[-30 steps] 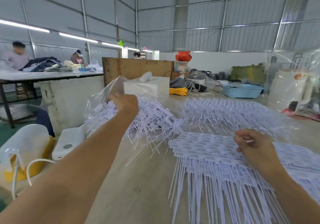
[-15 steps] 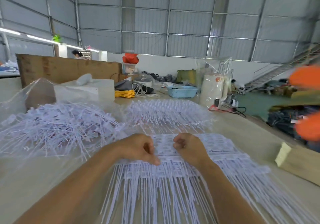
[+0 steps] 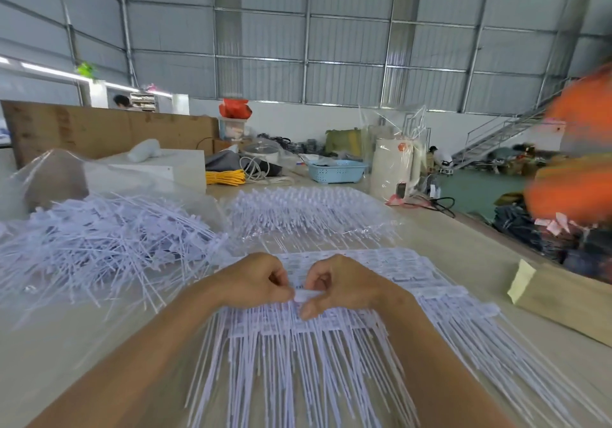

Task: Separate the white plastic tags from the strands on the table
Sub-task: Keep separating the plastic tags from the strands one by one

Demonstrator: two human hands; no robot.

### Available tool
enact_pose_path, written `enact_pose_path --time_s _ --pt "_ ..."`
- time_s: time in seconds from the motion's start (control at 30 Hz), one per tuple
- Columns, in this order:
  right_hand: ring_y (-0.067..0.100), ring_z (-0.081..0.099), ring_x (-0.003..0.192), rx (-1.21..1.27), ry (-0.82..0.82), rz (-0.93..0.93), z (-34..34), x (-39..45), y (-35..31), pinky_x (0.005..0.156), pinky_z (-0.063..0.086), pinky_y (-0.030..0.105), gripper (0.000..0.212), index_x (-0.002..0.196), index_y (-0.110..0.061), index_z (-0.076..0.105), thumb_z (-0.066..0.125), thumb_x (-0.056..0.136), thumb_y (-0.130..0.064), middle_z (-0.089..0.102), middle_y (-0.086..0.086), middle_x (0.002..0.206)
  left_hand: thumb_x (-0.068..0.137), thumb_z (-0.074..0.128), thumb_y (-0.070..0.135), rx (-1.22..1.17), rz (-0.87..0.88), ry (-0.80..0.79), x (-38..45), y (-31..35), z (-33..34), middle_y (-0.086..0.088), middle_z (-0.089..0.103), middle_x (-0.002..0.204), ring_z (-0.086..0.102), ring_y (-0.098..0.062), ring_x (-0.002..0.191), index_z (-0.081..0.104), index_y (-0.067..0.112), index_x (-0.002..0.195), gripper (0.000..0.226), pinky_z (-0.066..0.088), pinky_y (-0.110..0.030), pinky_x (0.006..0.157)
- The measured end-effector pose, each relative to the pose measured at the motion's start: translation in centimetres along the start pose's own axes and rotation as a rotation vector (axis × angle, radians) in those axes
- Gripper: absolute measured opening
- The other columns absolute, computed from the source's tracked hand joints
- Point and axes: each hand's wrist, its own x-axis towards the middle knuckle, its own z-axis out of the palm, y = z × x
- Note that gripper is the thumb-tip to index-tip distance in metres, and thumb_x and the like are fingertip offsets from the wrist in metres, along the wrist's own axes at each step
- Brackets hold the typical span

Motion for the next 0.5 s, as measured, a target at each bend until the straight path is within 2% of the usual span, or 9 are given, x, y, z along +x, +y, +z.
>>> enact_pose_path --time_s 0.07,0.13,0.2,0.23,0.3,0.33,0.4,0.47,0.5 --pt "0.000 0.041 0.054 -0.058 0.045 -0.016 -0.5 -0.1 -0.3 0.056 0.032 0.013 0.020 0.072 -0.016 0.064 0.082 0.069 -0.021 0.048 -0.010 0.064 0.085 0.068 0.033 -0.060 -0.003 0.070 0.0 0.1 -0.4 0.009 0.060 0.067 0.053 -0.004 0.059 0.063 0.022 0.073 0.017 0.043 -0.020 0.060" --pt "0.004 0.042 0.053 -0.066 0.201 -0.074 -1.3 -0.3 -0.4 0.052 0.033 0.016 0.011 0.069 -0.008 0.064 0.074 0.072 -0.008 0.050 -0.002 0.065 0.085 0.067 0.037 -0.120 0.008 0.295 0.1 -0.1 -0.8 0.010 0.054 0.053 0.052 -0.004 0.051 0.061 0.019 0.064 0.028 0.044 -0.023 0.057" --pt "0.011 0.051 0.064 -0.174 0.384 -0.097 -2.4 -0.4 -0.1 0.060 0.041 0.025 0.005 0.073 -0.009 0.067 0.069 0.072 -0.005 0.058 0.002 0.074 0.086 0.065 0.039 -0.220 -0.007 0.517 0.5 -0.7 -1.4 0.007 0.054 0.049 0.061 -0.011 0.054 0.063 0.015 0.065 0.033 0.049 -0.027 0.060" --pt "0.014 0.054 0.071 -0.261 0.437 -0.086 -2.6 -0.4 0.3 0.065 0.041 0.027 0.007 0.078 -0.012 0.069 0.068 0.072 -0.008 0.060 0.001 0.079 0.086 0.066 0.039 -0.290 -0.027 0.551 0.7 -1.0 -1.6 0.005 0.059 0.052 0.065 -0.015 0.058 0.064 0.015 0.067 0.030 0.052 -0.028 0.060" --pt "0.015 0.052 0.075 -0.413 0.469 -0.041 -2.7 -0.3 1.1 0.066 0.039 0.026 0.005 0.080 -0.020 0.068 0.070 0.076 -0.020 0.057 -0.004 0.081 0.084 0.070 0.029 -0.521 -0.093 0.532 1.0 -1.4 -1.3 -0.002 0.068 0.066 0.067 -0.014 0.056 0.066 0.014 0.078 0.017 0.052 -0.024 0.054" --pt "0.013 0.051 0.074 -0.437 0.470 -0.006 -2.5 -0.3 1.4 0.066 0.037 0.025 0.008 0.074 -0.022 0.064 0.072 0.076 -0.025 0.055 -0.005 0.078 0.083 0.071 0.019 -0.697 -0.125 0.506 1.2 -1.6 -1.1 -0.006 0.070 0.070 0.067 -0.012 0.053 0.066 0.010 0.085 0.010 0.052 -0.020 0.051" --pt "0.011 0.048 0.065 -0.364 0.421 0.096 -2.3 -0.3 2.3 0.064 0.037 0.026 0.025 0.062 -0.024 0.053 0.074 0.076 -0.029 0.051 -0.007 0.068 0.081 0.070 0.000 -0.956 -0.158 0.462 1.2 -1.9 -0.7 -0.010 0.070 0.065 0.066 -0.012 0.049 0.062 0.001 0.094 0.016 0.051 -0.017 0.049" --pt "0.012 0.049 0.061 -0.279 0.332 0.119 -2.0 -0.4 2.6 0.063 0.041 0.031 0.026 0.059 -0.020 0.054 0.071 0.079 -0.026 0.050 -0.007 0.063 0.078 0.071 -0.005 -0.932 -0.184 0.448 1.3 -2.4 -0.3 -0.007 0.068 0.057 0.063 -0.012 0.047 0.060 0.002 0.092 0.019 0.051 -0.018 0.049" --pt "0.014 0.053 0.063 -0.258 0.294 0.097 -1.9 -0.3 2.6 0.065 0.044 0.033 0.018 0.065 -0.017 0.061 0.070 0.080 -0.022 0.053 -0.005 0.066 0.077 0.074 -0.002 -0.857 -0.197 0.449 1.4 -2.6 -0.1 -0.005 0.067 0.055 0.061 -0.012 0.048 0.061 0.005 0.088 0.019 0.051 -0.020 0.050"
